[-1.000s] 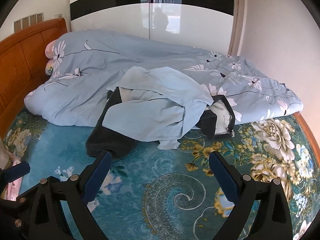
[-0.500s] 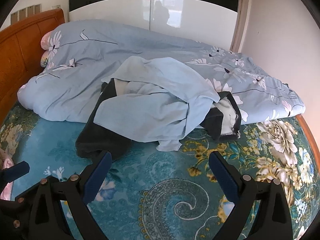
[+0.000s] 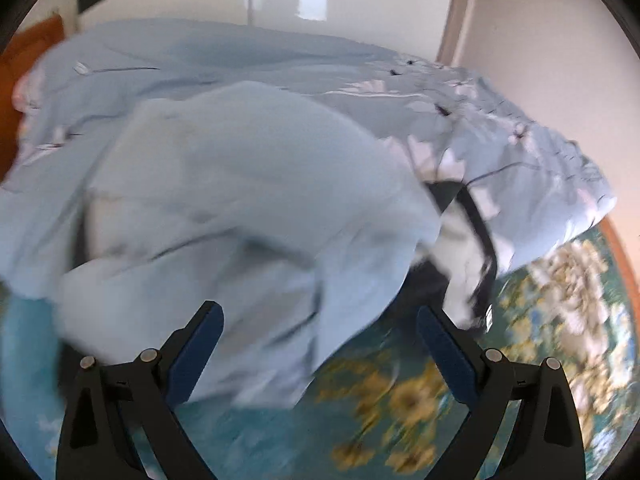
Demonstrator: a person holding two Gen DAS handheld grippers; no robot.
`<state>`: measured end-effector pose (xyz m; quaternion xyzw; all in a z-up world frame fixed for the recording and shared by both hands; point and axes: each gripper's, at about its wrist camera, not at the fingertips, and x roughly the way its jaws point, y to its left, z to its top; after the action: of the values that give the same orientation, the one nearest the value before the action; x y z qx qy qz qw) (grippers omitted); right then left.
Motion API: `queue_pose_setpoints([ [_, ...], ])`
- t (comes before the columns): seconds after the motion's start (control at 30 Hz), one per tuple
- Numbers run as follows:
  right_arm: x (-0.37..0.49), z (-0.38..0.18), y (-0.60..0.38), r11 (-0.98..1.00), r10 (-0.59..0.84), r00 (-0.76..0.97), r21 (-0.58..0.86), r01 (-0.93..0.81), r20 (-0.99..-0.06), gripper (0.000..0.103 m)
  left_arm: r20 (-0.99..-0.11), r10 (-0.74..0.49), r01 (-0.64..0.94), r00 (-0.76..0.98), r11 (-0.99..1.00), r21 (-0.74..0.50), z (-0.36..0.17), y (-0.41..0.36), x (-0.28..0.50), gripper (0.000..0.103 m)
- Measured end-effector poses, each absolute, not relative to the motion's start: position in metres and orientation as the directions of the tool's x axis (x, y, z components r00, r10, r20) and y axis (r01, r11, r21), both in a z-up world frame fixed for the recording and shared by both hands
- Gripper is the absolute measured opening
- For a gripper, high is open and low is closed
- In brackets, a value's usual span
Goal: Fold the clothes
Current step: 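Grasp the light-blue shirt with the right tool and lift it, then lift the shirt high with the right tool and shake it out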
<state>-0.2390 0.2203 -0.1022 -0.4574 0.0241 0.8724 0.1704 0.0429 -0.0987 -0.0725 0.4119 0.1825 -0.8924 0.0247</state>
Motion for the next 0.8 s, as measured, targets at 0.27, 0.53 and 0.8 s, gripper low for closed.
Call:
queue_pose_setpoints([
  [0.27, -0.27, -0.093, 0.227, -0.903, 0.403, -0.48, -0.251, -0.349, -0.779, 0.032, -0.775, 0.096, 0.234, -0.625, -0.924, -0.303, -0.082, -0.107, 0.062, 0.103],
  [0.53, -0.254, 0.007, 0.221, -0.915, 0.392, -0.628, -0.215, -0.341, -0.673, 0.008, -0.744, 0.114, 0.251, -0.659, -0.898, -0.36, -0.053, -0.11, 0.065, 0.103],
  [0.8, -0.188, 0.176, 0.211, -0.958, 0.286, -0.852, -0.098, -0.271, -0.438, 0.007, -0.65, 0.073, 0.245, -0.756, -0.89, -0.385, 0.015, -0.115, 0.102, 0.103],
])
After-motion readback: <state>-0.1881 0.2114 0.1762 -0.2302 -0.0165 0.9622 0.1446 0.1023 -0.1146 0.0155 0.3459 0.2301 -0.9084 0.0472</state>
